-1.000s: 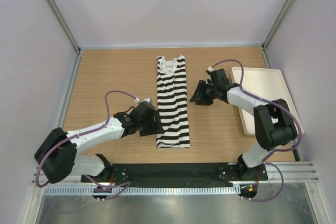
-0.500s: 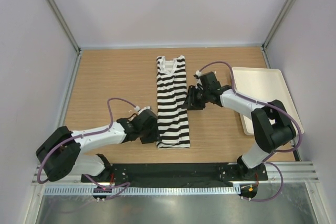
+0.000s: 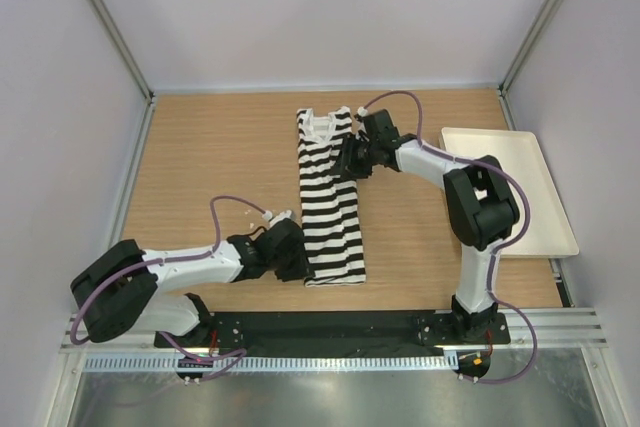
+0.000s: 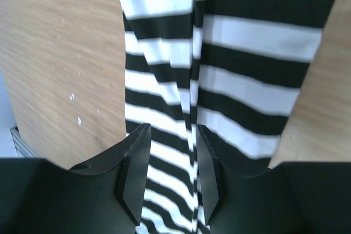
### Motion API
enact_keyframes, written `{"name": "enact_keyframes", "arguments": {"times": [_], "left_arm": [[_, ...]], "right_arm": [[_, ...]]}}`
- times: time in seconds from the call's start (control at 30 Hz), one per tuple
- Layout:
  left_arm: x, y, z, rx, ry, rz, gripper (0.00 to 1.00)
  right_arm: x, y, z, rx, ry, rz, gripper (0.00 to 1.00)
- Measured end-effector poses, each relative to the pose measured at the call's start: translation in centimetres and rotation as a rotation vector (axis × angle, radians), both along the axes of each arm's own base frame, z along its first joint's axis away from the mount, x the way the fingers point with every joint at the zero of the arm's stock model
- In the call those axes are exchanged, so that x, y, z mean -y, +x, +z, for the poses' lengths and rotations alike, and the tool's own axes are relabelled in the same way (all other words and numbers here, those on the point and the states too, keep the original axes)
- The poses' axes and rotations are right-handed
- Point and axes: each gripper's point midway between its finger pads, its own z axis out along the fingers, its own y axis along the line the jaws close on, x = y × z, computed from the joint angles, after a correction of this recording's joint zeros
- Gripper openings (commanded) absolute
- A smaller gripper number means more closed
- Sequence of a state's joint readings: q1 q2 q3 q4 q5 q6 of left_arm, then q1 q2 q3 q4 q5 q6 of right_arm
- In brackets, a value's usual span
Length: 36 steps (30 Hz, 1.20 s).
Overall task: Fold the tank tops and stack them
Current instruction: Fold the tank top
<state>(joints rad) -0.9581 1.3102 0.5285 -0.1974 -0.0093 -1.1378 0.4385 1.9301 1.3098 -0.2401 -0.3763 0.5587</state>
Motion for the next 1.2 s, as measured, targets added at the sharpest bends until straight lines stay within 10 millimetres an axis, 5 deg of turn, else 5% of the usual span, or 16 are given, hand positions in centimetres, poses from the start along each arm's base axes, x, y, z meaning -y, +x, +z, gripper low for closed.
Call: {"name": "enact_keyframes", "arguments": {"times": [0.17,0.53,0.73,0.83,1.1,1.2], "left_arm": [[0.2,-0.3,-0.4,-0.01,-0.021,0.014,0.05],[-0.1,-0.9,-0.5,-0.001,-0.044,0.013,0.0],[-0.1,-1.2,-0.5,-0.001,-0.045,0.003,0.0],[-0.1,-1.3,-0.5,0.0,-0.044,0.001,0.0],[-0.4,-1.5,-0.5,0.006,-0.039,0.001,0.0],[-0.6,-1.4,-0.5,0.012,-0.036,0.007,0.01]], "right_arm": [[-1.4,3.6,-0.5,0.023,0.015,-0.028,0.47],[-2.8,8.5,-3.3,0.012,0.044,-0.088,0.46],[-3.0,10.3,-3.0,0.036,0.079,-0.116,0.13],[-2.9,10.7,-3.5,0.022,0.11,-0.124,0.04],[-2.7,11.8,-2.7,0.009,0.224,-0.126,0.04],[-2.7,12.2,-2.6,0.013,0.259,-0.119,0.19]]}}
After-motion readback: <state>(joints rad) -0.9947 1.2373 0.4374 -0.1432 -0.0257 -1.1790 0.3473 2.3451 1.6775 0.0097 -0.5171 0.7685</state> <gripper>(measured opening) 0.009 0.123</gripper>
